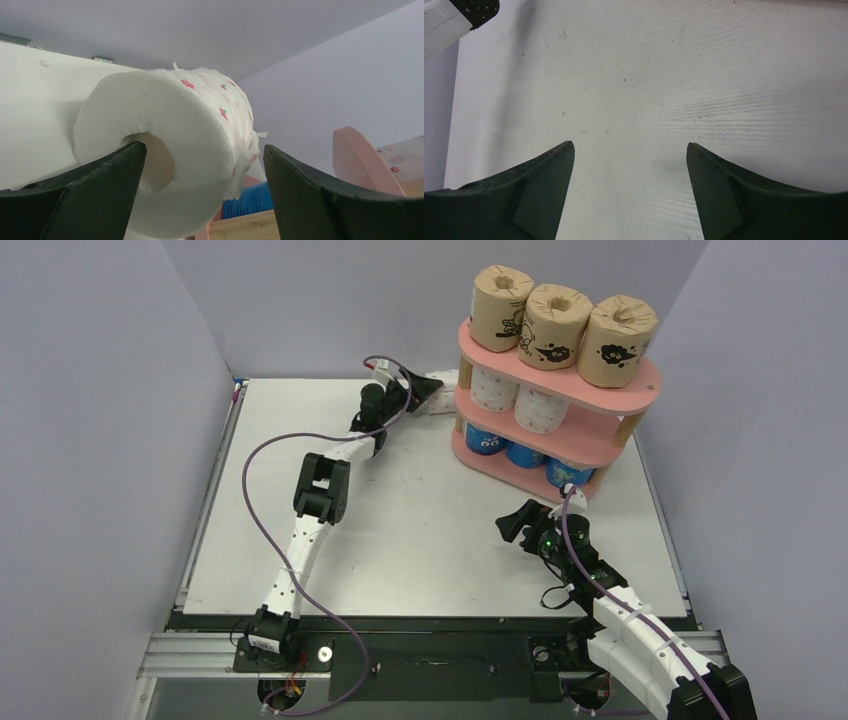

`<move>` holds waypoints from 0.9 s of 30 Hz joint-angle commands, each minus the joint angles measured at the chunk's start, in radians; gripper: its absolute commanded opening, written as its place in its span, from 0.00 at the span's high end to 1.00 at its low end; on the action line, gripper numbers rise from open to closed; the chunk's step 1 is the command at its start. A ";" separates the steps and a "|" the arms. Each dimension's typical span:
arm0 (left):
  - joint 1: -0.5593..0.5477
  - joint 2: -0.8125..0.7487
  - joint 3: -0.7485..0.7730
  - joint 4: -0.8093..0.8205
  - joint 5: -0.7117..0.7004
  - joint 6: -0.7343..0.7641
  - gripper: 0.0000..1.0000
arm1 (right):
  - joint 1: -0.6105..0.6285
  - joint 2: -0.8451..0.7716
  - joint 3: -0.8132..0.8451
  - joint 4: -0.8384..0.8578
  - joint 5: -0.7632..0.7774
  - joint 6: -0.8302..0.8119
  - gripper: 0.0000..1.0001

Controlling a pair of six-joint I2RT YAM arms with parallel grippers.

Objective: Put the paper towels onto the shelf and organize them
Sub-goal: Pick up the paper towel from the center of the board.

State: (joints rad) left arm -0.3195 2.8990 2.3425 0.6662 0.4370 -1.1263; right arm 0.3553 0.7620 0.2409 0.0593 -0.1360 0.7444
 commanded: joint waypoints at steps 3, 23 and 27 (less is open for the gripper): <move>0.006 -0.015 0.010 0.096 0.012 -0.013 0.25 | 0.008 -0.008 0.024 0.054 0.007 -0.011 0.22; 0.067 -0.208 -0.309 0.384 0.013 -0.125 0.73 | 0.010 -0.049 0.007 0.070 0.008 0.020 0.23; 0.099 -0.323 -0.454 0.441 0.011 -0.121 0.76 | 0.015 -0.065 0.007 0.075 0.008 0.025 0.23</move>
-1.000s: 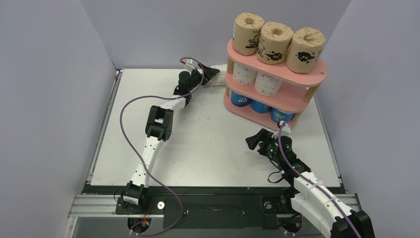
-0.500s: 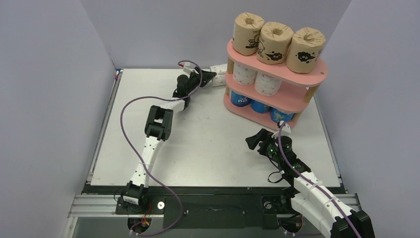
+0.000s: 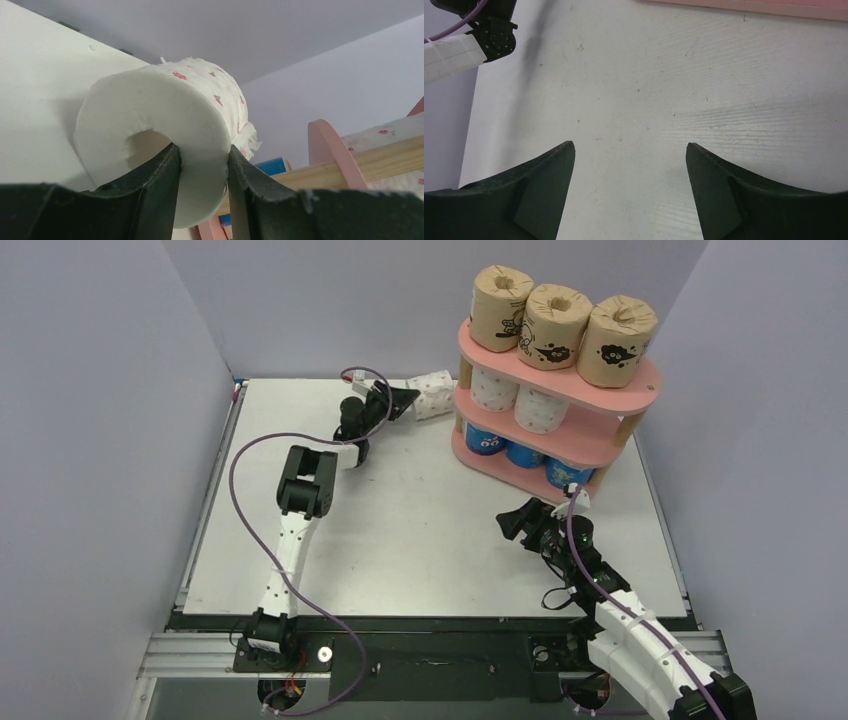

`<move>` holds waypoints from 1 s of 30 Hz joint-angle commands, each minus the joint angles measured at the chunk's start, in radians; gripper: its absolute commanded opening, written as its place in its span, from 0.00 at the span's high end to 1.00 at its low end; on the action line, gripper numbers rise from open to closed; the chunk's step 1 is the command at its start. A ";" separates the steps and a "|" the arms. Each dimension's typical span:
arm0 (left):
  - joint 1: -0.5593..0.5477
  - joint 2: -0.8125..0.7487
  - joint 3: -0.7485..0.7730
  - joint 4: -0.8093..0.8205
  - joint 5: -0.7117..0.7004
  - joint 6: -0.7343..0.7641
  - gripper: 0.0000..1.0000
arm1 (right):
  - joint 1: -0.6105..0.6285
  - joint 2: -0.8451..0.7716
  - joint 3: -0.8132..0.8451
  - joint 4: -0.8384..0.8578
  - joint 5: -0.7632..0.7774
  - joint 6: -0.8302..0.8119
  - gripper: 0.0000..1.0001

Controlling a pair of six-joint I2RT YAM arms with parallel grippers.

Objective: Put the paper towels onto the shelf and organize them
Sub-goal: Pick up the paper towel from the center of the board, then place the paper towel at the center of the board.

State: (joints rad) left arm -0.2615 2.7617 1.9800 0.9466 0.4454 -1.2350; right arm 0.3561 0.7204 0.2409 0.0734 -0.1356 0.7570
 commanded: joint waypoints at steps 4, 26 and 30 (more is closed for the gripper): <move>0.083 -0.336 -0.279 0.218 0.002 -0.012 0.78 | 0.017 -0.049 0.001 0.071 0.007 0.017 0.23; -0.171 -1.556 -0.911 -1.068 -0.339 0.798 0.77 | 0.236 -0.104 0.151 -0.184 0.320 -0.034 0.14; -0.365 -1.699 -0.929 -1.265 -0.508 0.883 0.77 | 0.232 -0.128 0.163 -0.240 0.361 0.058 0.03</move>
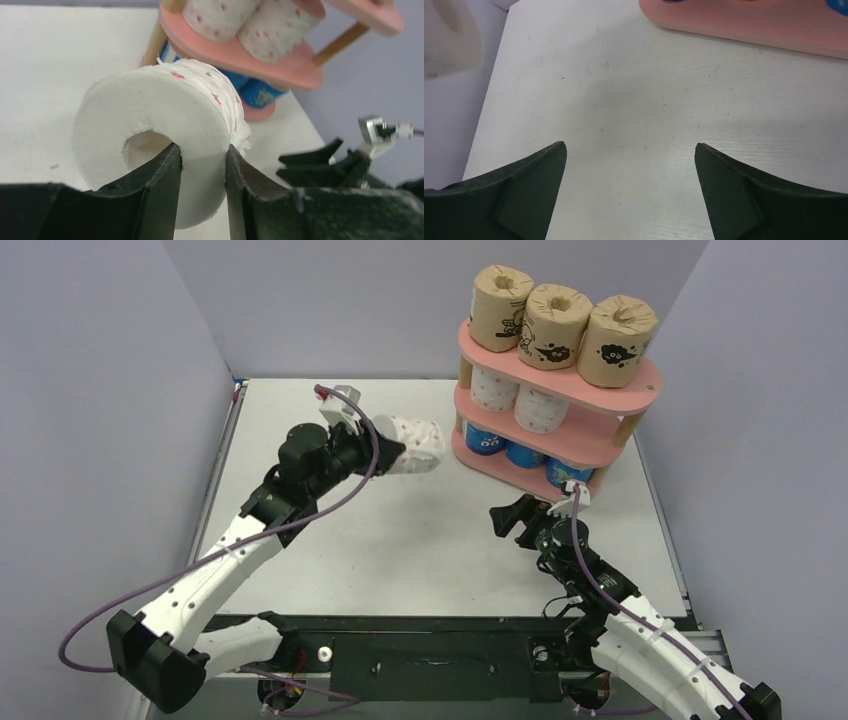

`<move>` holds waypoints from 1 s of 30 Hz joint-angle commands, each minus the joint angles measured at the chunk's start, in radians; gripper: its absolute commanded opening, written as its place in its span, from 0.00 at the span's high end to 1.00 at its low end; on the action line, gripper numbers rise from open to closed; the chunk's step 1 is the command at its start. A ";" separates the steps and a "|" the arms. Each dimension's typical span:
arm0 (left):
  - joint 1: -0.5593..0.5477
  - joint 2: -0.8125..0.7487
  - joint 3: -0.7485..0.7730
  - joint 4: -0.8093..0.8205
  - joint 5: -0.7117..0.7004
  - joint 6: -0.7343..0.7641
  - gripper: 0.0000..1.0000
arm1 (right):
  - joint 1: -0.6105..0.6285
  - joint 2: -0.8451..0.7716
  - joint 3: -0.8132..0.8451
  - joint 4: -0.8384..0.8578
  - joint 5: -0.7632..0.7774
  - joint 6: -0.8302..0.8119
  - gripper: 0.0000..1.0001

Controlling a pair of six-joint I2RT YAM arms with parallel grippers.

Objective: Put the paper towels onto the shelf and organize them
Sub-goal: Place the paper towel at the center of the board.

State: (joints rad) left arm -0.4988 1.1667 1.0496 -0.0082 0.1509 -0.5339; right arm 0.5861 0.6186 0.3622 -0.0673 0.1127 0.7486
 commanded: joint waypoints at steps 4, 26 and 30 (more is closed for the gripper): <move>-0.327 -0.115 0.011 -0.456 -0.357 0.206 0.77 | -0.030 -0.069 0.048 -0.170 0.117 0.143 0.00; -0.638 0.289 0.066 -0.388 -0.501 0.281 0.75 | -0.062 -0.122 0.212 -0.550 0.317 0.024 0.00; -0.644 0.280 0.062 -0.390 -0.500 0.279 0.51 | -0.063 -0.109 0.197 -0.507 0.281 0.017 0.00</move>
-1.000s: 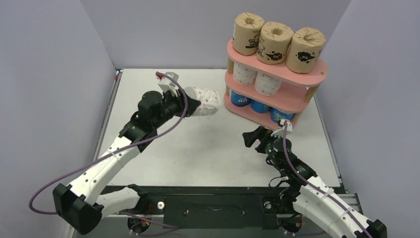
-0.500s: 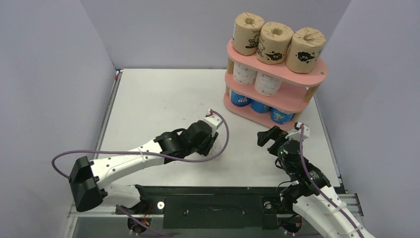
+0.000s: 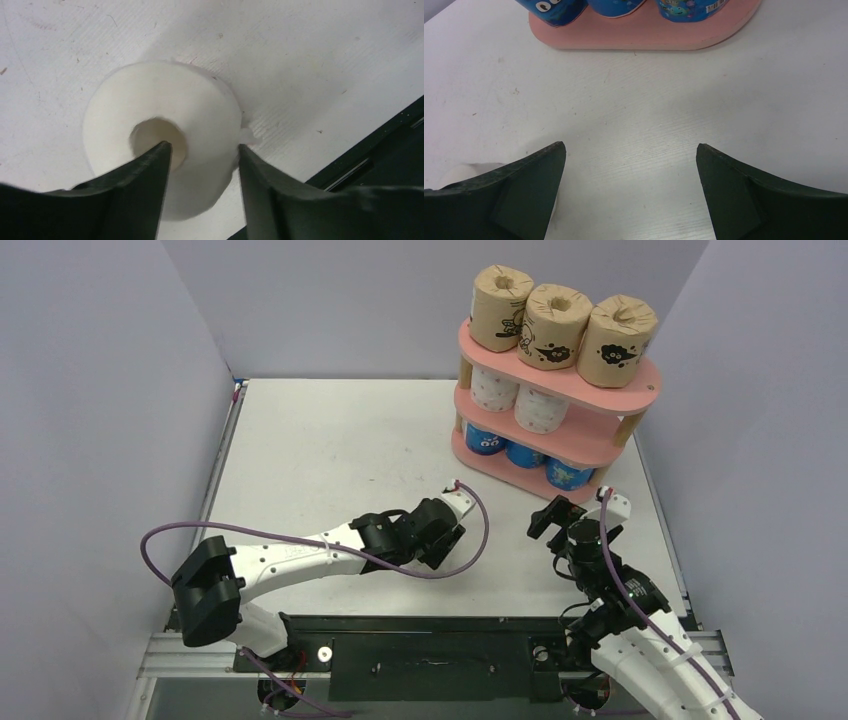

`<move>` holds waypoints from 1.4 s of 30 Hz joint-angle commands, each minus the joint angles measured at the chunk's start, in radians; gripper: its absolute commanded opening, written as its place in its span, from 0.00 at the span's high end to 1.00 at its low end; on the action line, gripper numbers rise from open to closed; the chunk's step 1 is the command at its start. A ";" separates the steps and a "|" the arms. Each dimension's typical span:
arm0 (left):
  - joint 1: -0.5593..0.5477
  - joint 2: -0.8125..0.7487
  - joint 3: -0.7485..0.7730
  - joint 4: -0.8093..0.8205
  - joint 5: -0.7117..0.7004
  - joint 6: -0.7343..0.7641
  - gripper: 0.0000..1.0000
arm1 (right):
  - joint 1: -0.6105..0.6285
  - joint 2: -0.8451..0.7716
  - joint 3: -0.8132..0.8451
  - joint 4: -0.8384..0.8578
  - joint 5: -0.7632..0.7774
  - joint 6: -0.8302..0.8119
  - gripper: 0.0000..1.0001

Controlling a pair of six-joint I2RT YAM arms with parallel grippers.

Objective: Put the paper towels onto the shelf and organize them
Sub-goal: Place the paper towel at the center of the board, then pick up the paper towel from the center of the board.

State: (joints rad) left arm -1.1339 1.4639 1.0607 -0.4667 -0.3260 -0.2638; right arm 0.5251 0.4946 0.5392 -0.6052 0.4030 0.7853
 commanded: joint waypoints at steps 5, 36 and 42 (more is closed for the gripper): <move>-0.018 -0.060 0.065 0.054 -0.040 0.002 0.18 | -0.001 0.028 0.046 0.048 -0.045 -0.052 0.00; 0.184 -0.822 -0.574 0.184 -0.491 -0.669 0.04 | 0.077 0.548 0.274 0.294 -0.481 -0.095 0.05; 0.190 -0.973 -0.721 0.342 -0.433 -0.612 0.04 | 0.099 0.623 0.289 0.324 -0.468 -0.093 0.06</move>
State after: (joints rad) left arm -0.9489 0.5514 0.3943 -0.2779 -0.7929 -0.9028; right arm 0.6106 1.0916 0.7822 -0.3393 -0.0608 0.7101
